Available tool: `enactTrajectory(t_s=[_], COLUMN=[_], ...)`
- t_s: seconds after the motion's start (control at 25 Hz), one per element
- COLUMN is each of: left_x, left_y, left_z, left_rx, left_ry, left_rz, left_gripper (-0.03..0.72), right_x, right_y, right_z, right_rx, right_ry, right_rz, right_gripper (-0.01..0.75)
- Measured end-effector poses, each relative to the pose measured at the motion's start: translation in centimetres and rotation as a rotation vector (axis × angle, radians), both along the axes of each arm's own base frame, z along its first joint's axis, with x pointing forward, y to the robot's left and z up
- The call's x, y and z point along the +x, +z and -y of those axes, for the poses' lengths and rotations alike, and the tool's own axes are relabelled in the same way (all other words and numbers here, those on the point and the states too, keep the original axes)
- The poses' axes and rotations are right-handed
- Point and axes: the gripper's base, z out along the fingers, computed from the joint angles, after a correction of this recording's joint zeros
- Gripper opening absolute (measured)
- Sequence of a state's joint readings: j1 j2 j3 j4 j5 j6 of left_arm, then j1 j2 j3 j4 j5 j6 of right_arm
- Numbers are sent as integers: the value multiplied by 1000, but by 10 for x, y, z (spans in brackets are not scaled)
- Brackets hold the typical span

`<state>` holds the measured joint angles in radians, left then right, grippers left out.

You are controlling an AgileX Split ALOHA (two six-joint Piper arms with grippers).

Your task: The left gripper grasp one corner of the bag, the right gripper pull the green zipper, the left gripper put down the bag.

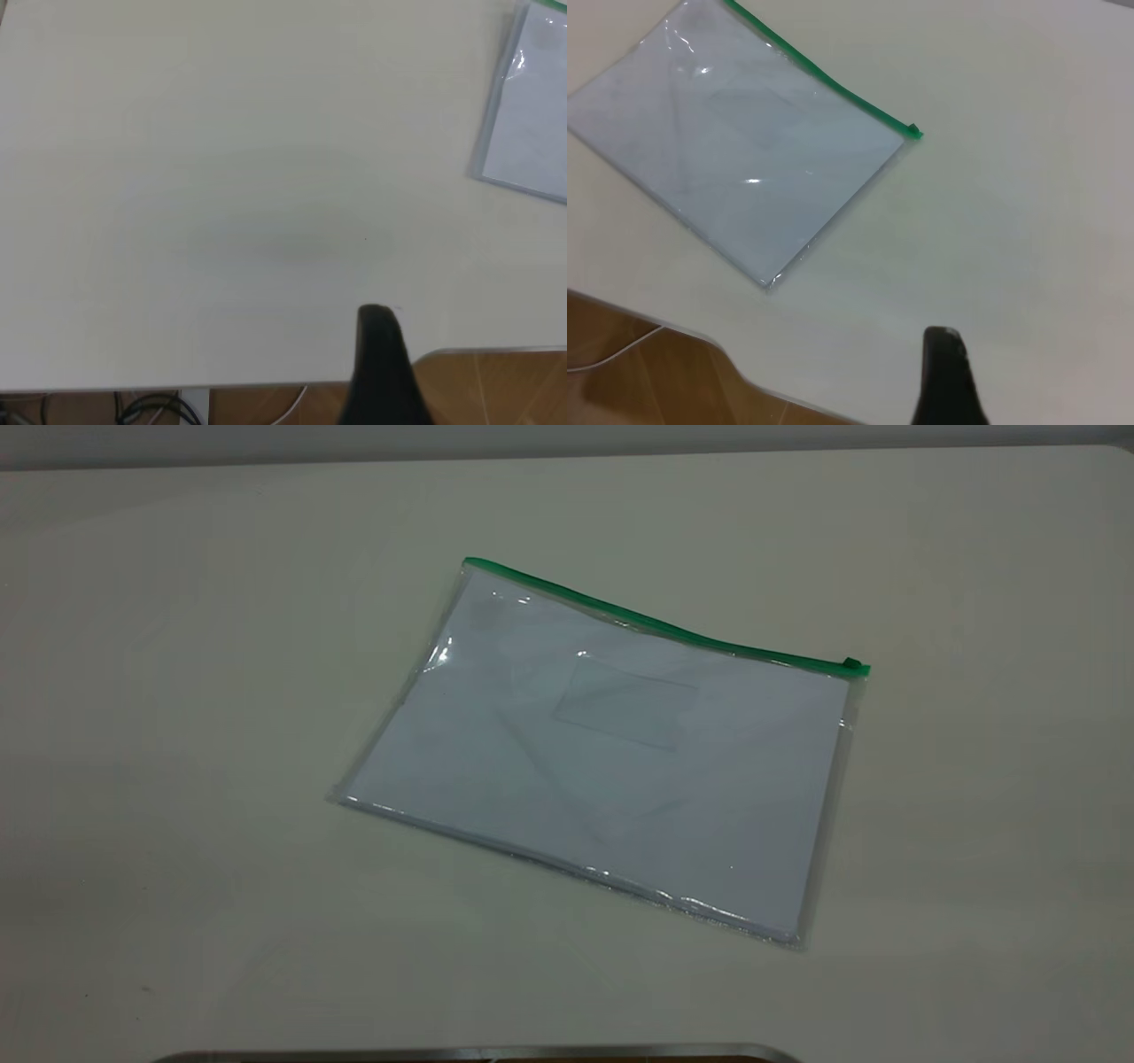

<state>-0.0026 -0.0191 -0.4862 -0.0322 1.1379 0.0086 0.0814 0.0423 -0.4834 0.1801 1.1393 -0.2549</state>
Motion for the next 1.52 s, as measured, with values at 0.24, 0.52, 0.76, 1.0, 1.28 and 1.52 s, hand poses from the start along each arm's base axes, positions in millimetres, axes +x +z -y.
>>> enactTrajectory(t_s=[0.24, 0.52, 0.76, 1.0, 1.28, 1.52], left_x=[0, 0, 0, 0, 0, 0], left_y=[0, 0, 0, 0, 0, 0], left_z=[0, 0, 0, 0, 0, 0], left_rx=[0, 0, 0, 0, -1, -2], left_ry=[0, 0, 0, 0, 1, 2], left_rz=[0, 0, 0, 0, 0, 0], left_gripper=[588, 588, 588, 588, 588, 588], right_x=[0, 0, -7, -7, -6, -6], right_y=[0, 0, -1, -1, -1, -1], right_z=[0, 0, 1, 4, 7, 8], right_rx=[0, 0, 14, 18, 12, 12], right_ry=[0, -63, -113, -159, -195, -209], right_rz=[-1, 3, 54, 48, 47, 46], right_gripper=[551, 551, 551, 551, 551, 551])
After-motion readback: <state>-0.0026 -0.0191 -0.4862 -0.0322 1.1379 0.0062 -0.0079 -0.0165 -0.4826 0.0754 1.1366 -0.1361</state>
